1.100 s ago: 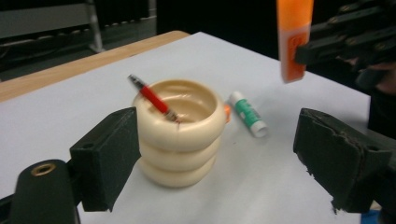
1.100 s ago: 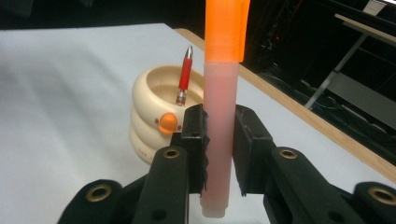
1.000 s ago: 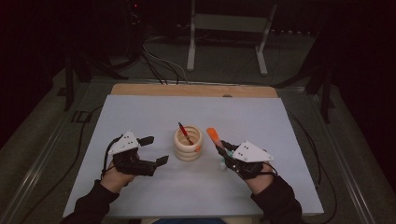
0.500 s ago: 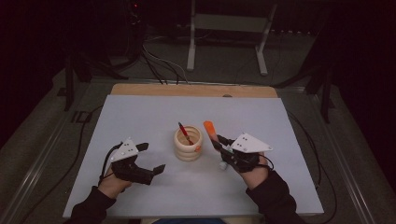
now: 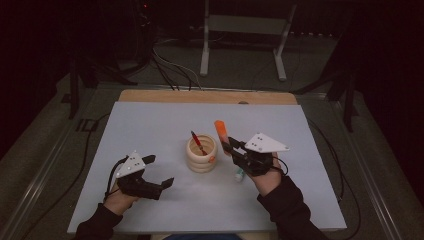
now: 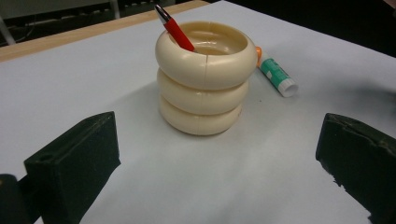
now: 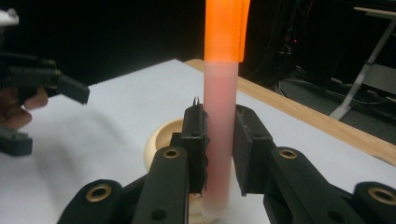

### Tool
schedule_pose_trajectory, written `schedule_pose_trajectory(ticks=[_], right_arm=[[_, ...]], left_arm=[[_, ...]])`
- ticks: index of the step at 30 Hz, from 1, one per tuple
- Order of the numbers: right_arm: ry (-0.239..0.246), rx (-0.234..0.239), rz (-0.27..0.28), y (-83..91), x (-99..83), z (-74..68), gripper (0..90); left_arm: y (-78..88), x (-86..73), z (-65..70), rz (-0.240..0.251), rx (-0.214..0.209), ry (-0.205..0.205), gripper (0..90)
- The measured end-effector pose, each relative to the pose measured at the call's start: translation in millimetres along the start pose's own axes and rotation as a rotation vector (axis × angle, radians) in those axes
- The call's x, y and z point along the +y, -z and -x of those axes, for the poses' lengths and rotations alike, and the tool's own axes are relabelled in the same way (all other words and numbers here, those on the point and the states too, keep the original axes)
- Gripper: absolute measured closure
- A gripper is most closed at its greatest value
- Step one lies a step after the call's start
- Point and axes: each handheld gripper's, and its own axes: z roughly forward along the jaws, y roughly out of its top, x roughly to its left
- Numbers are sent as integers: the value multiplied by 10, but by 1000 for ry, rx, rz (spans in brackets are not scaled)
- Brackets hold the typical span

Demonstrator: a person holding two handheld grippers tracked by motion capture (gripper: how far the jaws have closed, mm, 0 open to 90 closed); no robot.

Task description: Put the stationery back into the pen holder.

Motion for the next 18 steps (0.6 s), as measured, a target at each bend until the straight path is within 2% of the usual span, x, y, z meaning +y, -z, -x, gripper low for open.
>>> schedule_pose_trajectory(ticks=[10,18], right_arm=[[-75,-5,14,-155,66,37,763],[-132,-9,10,-272,86,42,762]], left_arm=[[19,-47,-26,21,0,19,2],[18,-62,-39,44,14,13,2]])
